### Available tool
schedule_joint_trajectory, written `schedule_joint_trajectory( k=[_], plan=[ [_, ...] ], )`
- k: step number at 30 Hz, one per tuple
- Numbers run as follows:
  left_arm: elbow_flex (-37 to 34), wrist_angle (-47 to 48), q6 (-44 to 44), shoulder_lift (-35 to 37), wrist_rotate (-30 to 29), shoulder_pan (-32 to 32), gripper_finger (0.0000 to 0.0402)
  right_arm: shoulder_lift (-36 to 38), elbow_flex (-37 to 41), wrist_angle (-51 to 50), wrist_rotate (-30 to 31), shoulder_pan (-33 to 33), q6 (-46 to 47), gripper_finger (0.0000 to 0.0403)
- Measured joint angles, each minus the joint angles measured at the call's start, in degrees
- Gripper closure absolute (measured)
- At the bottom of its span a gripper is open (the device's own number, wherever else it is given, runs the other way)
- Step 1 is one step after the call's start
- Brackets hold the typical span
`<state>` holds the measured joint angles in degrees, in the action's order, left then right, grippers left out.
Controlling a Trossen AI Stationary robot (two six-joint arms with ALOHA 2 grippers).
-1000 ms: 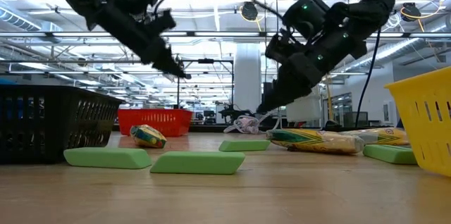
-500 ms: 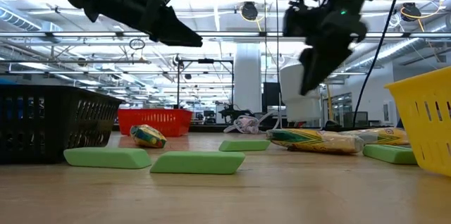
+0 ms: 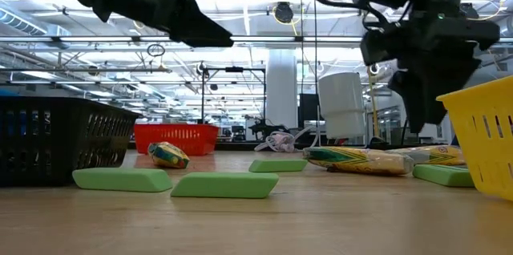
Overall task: Pick & Place School Supplies
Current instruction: Put the crayon box into the red bin
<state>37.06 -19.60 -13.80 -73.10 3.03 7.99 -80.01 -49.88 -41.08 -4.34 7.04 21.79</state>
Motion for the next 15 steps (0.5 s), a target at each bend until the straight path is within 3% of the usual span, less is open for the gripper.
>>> schedule_joint_trajectory(
  k=[15],
  plan=[
    [0.00, -0.41, 0.03, -0.02, -0.02, 0.00, 0.0125, -0.04, 10.66, 13.44, 3.36, 0.57, 2.15, 0.0149]
  ],
)
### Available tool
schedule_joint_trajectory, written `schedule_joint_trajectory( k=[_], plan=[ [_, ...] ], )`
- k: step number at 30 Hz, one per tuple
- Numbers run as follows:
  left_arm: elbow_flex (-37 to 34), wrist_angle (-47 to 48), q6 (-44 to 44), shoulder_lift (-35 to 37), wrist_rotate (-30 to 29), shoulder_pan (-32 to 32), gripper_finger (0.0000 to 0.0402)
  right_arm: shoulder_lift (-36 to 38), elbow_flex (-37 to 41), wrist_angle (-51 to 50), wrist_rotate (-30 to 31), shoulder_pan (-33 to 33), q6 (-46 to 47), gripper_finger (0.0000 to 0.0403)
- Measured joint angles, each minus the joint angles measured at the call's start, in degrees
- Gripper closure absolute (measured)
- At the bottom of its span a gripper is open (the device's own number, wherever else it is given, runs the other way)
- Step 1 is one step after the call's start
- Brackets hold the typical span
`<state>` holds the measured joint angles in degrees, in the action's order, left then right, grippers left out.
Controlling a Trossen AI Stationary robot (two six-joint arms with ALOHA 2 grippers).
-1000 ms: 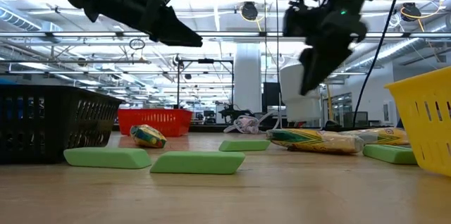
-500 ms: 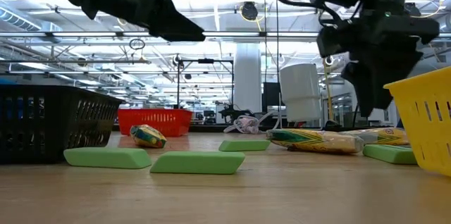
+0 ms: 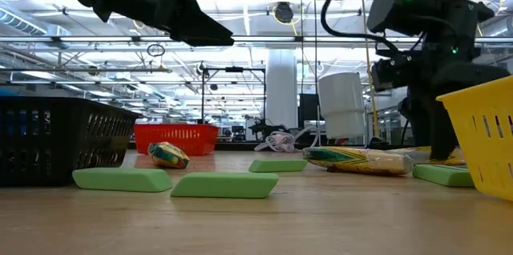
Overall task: Pick & Place School Supplies
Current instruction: Put the crayon box into the red bin
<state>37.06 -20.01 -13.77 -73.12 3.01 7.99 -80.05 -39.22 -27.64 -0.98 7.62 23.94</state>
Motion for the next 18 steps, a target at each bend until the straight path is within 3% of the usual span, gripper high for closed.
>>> schedule_joint_trajectory(
  k=[6, 13, 18],
  plan=[
    [0.00, 0.02, 0.17, 0.00, 0.00, 0.00, 0.0126, 0.22, 2.60, 2.15, 4.46, 0.51, 1.11, 0.0183],
    [0.00, 0.04, 0.14, 0.00, -0.02, 0.00, 0.0126, 0.15, 2.78, 3.24, 6.04, 1.14, 0.61, 0.0344],
    [0.00, 0.24, 0.14, 0.00, 0.02, 0.00, 0.0128, 0.05, 2.86, 6.91, 5.84, 1.09, 0.21, 0.0342]
  ],
)
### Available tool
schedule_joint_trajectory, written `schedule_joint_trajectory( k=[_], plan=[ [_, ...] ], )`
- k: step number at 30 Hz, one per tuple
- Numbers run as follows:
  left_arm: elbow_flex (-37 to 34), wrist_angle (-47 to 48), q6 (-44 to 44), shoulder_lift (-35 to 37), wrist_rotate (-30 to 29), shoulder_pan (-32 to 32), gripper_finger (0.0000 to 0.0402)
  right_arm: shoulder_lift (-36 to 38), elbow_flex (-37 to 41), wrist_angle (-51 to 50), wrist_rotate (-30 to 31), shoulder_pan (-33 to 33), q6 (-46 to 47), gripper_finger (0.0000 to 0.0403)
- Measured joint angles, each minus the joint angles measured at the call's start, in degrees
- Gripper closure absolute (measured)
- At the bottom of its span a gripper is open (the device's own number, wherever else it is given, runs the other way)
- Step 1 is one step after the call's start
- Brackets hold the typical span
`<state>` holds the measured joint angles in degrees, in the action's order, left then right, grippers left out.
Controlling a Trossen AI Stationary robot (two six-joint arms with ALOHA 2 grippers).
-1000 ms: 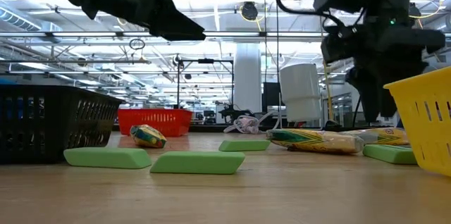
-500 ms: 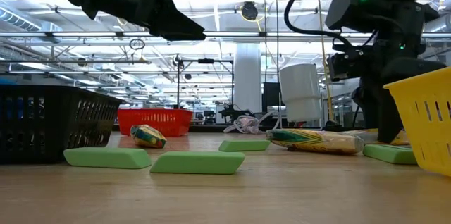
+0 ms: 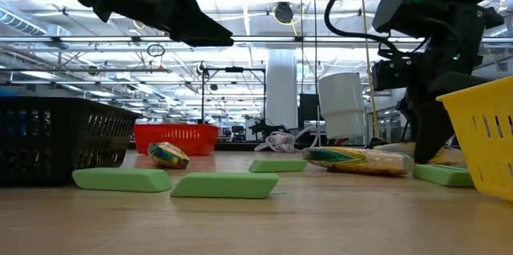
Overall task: Pick & Place School Supplies
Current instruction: Put the crayon box into the red bin
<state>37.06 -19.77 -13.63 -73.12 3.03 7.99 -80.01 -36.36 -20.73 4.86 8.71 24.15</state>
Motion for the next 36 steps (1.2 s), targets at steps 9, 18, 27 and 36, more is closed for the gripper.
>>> schedule_joint_trajectory(
  k=[9, 18, 27, 36],
  plan=[
    [0.00, -0.09, -0.05, 0.00, 3.70, 0.00, 0.0128, -0.22, 0.11, 16.54, 6.81, -0.12, -5.54, 0.0342],
    [-0.02, -3.82, 0.39, 0.00, 8.13, 0.00, 0.0128, -0.16, 0.11, 42.26, 13.07, -1.84, -20.75, 0.0342],
    [-0.09, -14.48, 1.38, -5.35, 9.20, -0.74, 0.0128, -1.72, 4.08, 73.48, 9.43, -4.92, -30.57, 0.0342],
    [-0.07, -34.68, 4.95, -16.51, 9.21, -0.14, 0.0128, -9.89, 4.55, 85.81, 5.35, -7.49, -31.33, 0.0342]
  ],
)
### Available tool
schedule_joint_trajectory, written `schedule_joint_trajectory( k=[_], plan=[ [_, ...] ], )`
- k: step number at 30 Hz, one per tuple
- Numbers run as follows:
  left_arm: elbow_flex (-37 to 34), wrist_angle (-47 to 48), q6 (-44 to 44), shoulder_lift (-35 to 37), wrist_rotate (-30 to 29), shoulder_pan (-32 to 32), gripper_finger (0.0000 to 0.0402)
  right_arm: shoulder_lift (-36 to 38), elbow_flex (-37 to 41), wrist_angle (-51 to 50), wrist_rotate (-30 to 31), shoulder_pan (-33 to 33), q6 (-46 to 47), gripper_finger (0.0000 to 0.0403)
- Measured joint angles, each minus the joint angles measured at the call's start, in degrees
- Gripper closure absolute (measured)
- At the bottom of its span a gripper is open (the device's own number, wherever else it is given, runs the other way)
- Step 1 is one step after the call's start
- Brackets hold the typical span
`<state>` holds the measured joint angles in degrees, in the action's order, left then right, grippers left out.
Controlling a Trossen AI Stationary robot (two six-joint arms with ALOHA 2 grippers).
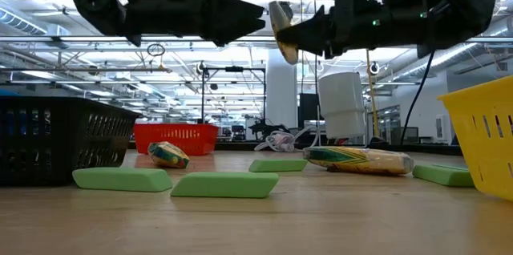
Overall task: Pick & Place School Supplies
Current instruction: Put the crayon box into the red bin
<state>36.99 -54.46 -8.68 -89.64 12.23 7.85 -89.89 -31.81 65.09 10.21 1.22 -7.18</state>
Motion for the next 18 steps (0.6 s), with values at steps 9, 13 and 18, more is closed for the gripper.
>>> schedule_joint_trajectory(
  k=[9, 13, 18],
  plan=[
    [0.00, -10.38, 4.40, -5.34, 2.95, 1.18, 0.0128, -1.02, 0.00, 2.65, -1.63, -0.80, 0.27, 0.0342],
    [0.02, -14.35, 5.49, -7.44, 2.90, 1.12, 0.0128, -1.00, 0.00, 3.31, -1.63, -0.84, 0.28, 0.0342],
    [0.16, -16.48, 6.26, -8.28, 2.86, 1.12, 0.0128, -1.02, 0.00, 3.51, -1.82, -0.97, 0.37, 0.0342]
  ],
)
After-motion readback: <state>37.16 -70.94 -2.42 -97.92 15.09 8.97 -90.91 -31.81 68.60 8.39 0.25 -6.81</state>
